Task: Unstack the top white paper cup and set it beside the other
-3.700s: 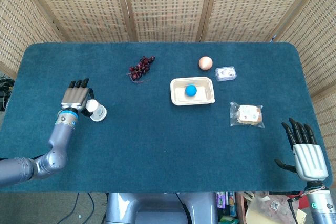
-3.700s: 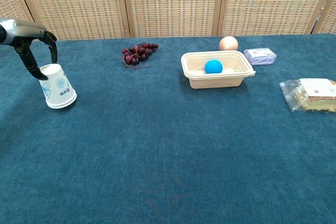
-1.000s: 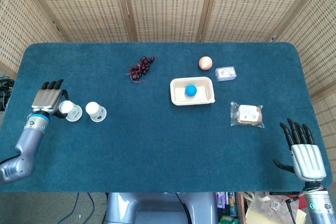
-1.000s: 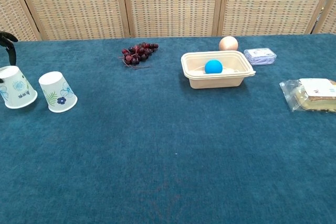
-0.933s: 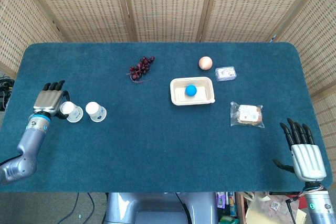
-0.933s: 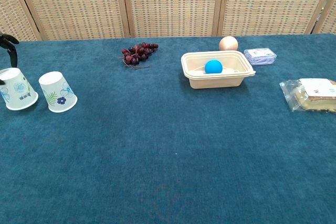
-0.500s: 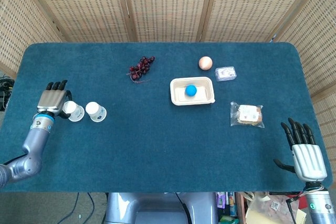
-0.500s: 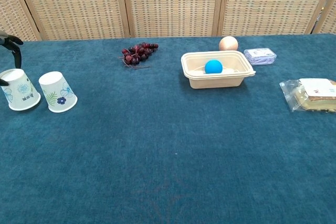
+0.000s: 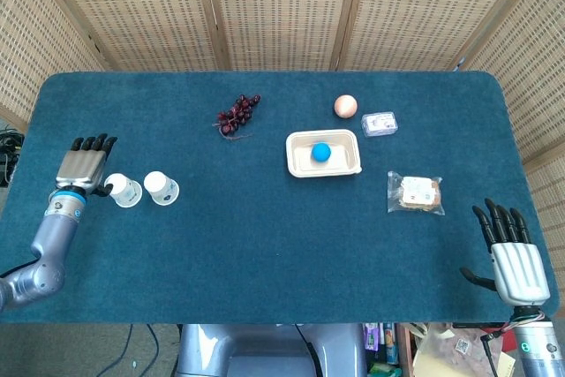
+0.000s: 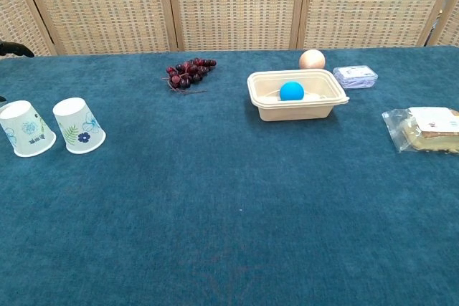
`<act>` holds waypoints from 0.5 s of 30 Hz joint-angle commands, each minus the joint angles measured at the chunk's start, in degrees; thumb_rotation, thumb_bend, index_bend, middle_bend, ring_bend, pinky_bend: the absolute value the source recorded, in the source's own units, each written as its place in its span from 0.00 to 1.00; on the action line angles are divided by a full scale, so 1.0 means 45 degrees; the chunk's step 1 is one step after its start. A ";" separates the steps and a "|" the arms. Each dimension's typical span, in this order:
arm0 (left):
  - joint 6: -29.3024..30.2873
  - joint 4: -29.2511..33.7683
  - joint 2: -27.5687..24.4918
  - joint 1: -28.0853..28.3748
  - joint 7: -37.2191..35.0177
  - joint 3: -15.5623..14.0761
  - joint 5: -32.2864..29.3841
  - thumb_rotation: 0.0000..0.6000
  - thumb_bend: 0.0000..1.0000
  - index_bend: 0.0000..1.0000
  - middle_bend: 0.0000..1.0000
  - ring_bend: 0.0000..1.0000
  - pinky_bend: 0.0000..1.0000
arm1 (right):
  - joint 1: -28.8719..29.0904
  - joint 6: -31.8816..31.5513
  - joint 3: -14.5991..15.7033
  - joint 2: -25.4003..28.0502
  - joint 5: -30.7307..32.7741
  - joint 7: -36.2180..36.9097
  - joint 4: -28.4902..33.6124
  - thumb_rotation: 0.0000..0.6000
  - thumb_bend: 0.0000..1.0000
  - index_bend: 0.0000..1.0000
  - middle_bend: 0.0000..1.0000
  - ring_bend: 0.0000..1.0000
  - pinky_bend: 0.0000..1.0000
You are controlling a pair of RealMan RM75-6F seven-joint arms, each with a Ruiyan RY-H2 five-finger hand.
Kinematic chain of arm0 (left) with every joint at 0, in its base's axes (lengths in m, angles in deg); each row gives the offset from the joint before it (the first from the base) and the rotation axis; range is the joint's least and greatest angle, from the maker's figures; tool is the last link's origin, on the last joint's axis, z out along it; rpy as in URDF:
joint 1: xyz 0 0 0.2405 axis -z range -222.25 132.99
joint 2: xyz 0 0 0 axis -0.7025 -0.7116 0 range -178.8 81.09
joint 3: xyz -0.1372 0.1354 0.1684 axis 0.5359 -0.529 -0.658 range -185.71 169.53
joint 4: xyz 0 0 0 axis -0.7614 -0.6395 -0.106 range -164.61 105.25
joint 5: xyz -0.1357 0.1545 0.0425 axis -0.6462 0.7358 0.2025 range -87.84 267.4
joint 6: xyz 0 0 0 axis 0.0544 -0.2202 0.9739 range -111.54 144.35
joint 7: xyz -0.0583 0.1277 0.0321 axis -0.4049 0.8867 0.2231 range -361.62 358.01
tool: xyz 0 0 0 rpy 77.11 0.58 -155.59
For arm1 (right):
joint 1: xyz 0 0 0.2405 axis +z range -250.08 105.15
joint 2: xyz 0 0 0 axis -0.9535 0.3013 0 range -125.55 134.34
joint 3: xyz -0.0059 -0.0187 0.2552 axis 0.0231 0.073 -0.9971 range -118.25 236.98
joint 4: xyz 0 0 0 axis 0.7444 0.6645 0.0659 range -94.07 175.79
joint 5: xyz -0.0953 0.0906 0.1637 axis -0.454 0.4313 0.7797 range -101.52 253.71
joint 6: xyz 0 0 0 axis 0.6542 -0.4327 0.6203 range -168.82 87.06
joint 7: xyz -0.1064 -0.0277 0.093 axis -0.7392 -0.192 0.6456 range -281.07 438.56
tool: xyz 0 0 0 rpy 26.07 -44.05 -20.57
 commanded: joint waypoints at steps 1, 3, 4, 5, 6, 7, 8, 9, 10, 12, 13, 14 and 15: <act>0.0266 0.0758 -0.0563 -0.0327 -0.0905 0.0435 0.0706 1.00 0.35 0.00 0.00 0.00 0.00 | 0.0001 0.0005 -0.0003 0.0000 0.0005 0.0015 -0.0008 1.00 0.04 0.00 0.00 0.00 0.00; 0.0916 0.1573 -0.1062 -0.0772 -0.1633 0.0661 0.1630 1.00 0.35 0.00 0.00 0.00 0.00 | 0.0004 0.0005 -0.0008 -0.0006 0.0003 0.0058 -0.0027 1.00 0.03 0.00 0.00 0.00 0.00; 0.1378 0.2085 -0.1334 -0.1096 -0.2035 0.0716 0.2258 1.00 0.35 0.00 0.00 0.00 0.00 | 0.0007 0.0007 -0.0010 -0.0012 -0.0001 0.0101 -0.0042 1.00 0.04 0.00 0.00 0.00 0.00; 0.1751 0.2466 -0.1522 -0.1365 -0.2339 0.0727 0.2778 1.00 0.35 0.00 0.00 0.00 0.00 | 0.0006 0.0001 -0.0012 -0.0019 -0.0005 0.0128 -0.0053 1.00 0.04 0.00 0.00 0.00 0.00; 0.1947 0.2648 -0.1608 -0.1526 -0.2516 0.0716 0.3087 1.00 0.35 0.00 0.00 0.00 0.00 | 0.0006 -0.0004 -0.0014 -0.0022 -0.0008 0.0138 -0.0061 1.00 0.04 0.00 0.00 0.00 0.00; 0.2471 0.3030 -0.1735 -0.1866 -0.2863 0.0705 0.3710 1.00 0.35 0.00 0.00 0.00 0.00 | 0.0005 -0.0023 -0.0025 -0.0029 -0.0011 0.0157 -0.0074 1.00 0.04 0.00 0.00 0.00 0.00; 0.3026 0.3319 -0.1802 -0.2233 -0.3171 0.0619 0.4414 1.00 0.35 0.00 0.00 0.00 0.00 | 0.0008 -0.0043 -0.0039 -0.0040 -0.0020 0.0180 -0.0091 1.00 0.04 0.00 0.00 0.00 0.00; 0.3401 0.3474 -0.1811 -0.2486 -0.3383 0.0546 0.4888 1.00 0.35 0.00 0.00 0.00 0.00 | 0.0010 -0.0067 -0.0053 -0.0054 -0.0030 0.0203 -0.0106 1.00 0.04 0.00 0.00 0.00 0.00; 0.3954 0.3647 -0.1781 -0.2866 -0.3682 0.0408 0.5590 1.00 0.35 0.00 0.00 0.00 0.00 | 0.0010 -0.0103 -0.0069 -0.0076 -0.0047 0.0243 -0.0131 1.00 0.04 0.00 0.00 0.00 0.00; 0.5294 0.3910 -0.1545 -0.3792 -0.4171 -0.0094 0.7167 1.00 0.35 0.00 0.00 0.00 0.00 | 0.0019 -0.0211 -0.0114 -0.0146 -0.0116 0.0318 -0.0198 1.00 0.03 0.00 0.00 0.00 0.00; 0.6159 0.3828 -0.1246 -0.4370 -0.4361 -0.0471 0.8189 1.00 0.35 0.00 0.00 0.00 0.00 | 0.0027 -0.0280 -0.0127 -0.0215 -0.0180 0.0335 -0.0265 1.00 0.04 0.00 0.00 0.00 0.00; 0.6657 0.3707 -0.1017 -0.4728 -0.4514 -0.0682 0.8766 1.00 0.35 0.00 0.00 0.00 0.00 | 0.0032 -0.0317 -0.0126 -0.0261 -0.0229 0.0342 -0.0302 1.00 0.03 0.00 0.00 0.00 0.00; 0.7093 0.3592 -0.0792 -0.5056 -0.4682 -0.0841 0.9208 1.00 0.35 0.00 0.00 0.00 0.00 | 0.0039 -0.0355 -0.0126 -0.0302 -0.0281 0.0346 -0.0337 1.00 0.04 0.00 0.00 0.00 0.00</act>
